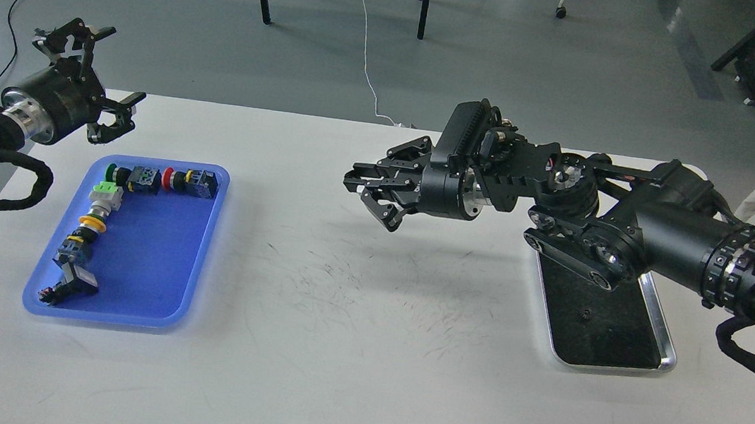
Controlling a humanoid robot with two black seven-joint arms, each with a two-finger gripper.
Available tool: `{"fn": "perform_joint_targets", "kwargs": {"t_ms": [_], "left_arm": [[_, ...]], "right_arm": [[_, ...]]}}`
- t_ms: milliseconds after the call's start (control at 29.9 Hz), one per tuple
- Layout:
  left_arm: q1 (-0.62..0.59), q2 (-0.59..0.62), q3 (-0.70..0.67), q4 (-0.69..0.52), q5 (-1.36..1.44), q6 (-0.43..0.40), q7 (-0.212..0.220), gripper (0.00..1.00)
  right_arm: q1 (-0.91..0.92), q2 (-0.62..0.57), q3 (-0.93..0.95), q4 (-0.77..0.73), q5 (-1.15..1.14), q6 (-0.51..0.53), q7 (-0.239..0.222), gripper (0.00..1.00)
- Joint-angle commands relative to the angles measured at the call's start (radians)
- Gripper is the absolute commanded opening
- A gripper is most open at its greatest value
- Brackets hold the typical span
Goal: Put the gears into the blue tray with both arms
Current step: 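Carry the black part with the right gripper toward the table center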
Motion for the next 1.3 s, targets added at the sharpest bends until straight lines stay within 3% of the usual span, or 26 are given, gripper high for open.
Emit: {"fn": "perform_joint_targets", "kwargs": {"t_ms": [0, 100, 669, 1270], "left_arm": [[0.0, 0.007, 0.0, 0.0, 0.0, 0.0, 0.0, 0.98], [0.0, 0.011, 0.0, 0.0, 0.0, 0.002, 0.0, 0.98], [0.002, 0.056, 0.0, -0.002, 0.0, -0.007, 0.0, 0.98], [0.002, 0.076, -0.002, -0.003, 0.0, -0.007, 0.0, 0.98]], "right_arm": [[-0.015, 0.046, -0.015, 0.006, -0.004, -0.052, 0.0, 0.01], [-0.024, 0.089, -0.041, 0.003, -0.004, -0.076, 0.0, 0.01], [-0.196, 0.09, -0.094, -0.083, -0.015, -0.162, 0.0, 0.01], [-0.21, 0.09, -0.142, -0.065, -0.059, -0.211, 0.0, 0.01]]}}
